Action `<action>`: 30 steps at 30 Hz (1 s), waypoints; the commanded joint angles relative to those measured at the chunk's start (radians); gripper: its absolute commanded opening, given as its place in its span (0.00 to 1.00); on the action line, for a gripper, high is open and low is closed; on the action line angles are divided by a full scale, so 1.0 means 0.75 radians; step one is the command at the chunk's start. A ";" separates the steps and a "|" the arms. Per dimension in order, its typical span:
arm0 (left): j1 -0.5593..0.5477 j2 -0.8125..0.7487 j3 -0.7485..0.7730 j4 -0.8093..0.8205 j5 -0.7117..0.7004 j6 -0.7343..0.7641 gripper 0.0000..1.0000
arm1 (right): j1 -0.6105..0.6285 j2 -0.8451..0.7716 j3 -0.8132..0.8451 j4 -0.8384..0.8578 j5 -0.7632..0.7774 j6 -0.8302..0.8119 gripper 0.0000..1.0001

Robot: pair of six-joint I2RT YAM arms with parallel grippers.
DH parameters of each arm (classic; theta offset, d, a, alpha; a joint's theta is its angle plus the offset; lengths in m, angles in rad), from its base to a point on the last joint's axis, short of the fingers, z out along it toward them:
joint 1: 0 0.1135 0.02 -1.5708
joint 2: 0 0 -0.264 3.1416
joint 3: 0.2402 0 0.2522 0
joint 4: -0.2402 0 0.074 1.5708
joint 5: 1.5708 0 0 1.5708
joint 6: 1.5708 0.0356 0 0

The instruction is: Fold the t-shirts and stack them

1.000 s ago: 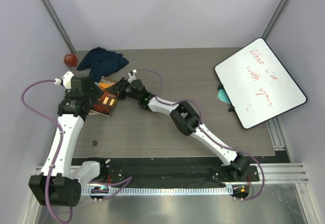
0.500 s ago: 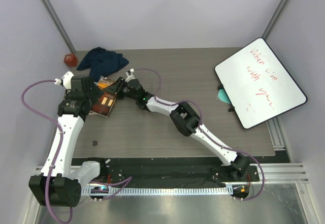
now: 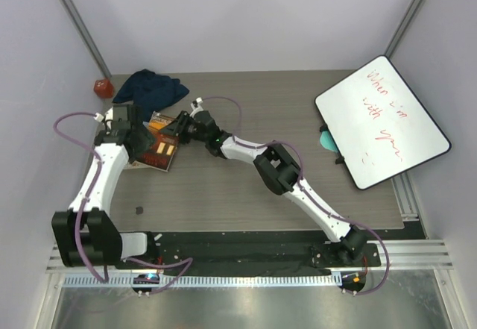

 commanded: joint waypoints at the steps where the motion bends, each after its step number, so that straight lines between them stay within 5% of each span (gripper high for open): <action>1: 0.043 0.188 0.155 -0.002 0.093 0.019 0.58 | -0.014 -0.022 0.002 0.165 -0.017 0.075 0.45; 9: 0.088 0.467 0.297 0.008 0.276 0.076 0.54 | -0.014 0.071 0.047 0.243 -0.035 0.165 0.45; 22: 0.110 0.649 0.405 -0.135 0.265 0.181 0.53 | -0.002 0.167 0.174 0.267 0.018 0.193 0.48; 24: 0.112 0.689 0.421 -0.143 0.260 0.193 0.44 | -0.001 0.167 0.174 0.266 0.022 0.179 0.49; 27: 0.125 0.741 0.427 -0.154 0.275 0.193 0.15 | -0.001 0.153 0.130 0.300 0.012 0.183 0.50; 30: 0.133 0.792 0.442 -0.172 0.291 0.179 0.08 | -0.006 0.126 0.072 0.317 0.006 0.187 0.51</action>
